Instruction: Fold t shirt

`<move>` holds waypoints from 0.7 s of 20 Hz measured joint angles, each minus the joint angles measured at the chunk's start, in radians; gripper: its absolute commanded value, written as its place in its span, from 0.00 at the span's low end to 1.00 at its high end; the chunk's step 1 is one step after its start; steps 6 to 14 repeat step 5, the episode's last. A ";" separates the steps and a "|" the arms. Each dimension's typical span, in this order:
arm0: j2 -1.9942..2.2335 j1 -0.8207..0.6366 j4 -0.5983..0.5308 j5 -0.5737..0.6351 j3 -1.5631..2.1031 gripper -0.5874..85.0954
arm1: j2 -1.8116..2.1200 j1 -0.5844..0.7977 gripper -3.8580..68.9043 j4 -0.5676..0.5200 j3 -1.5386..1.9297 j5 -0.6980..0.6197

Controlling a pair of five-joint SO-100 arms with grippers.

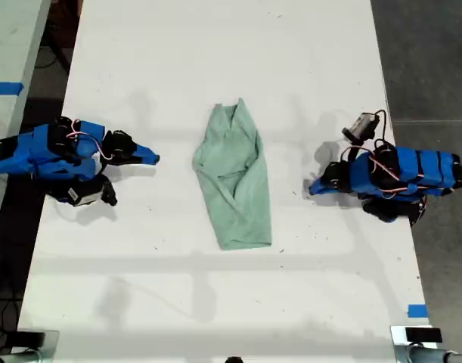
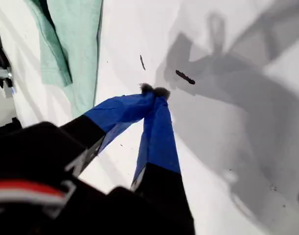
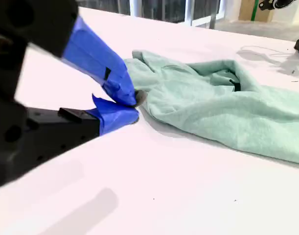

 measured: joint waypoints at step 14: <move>0.000 -0.002 0.008 -0.005 0.000 0.00 | 0.000 0.000 0.02 0.000 0.000 0.005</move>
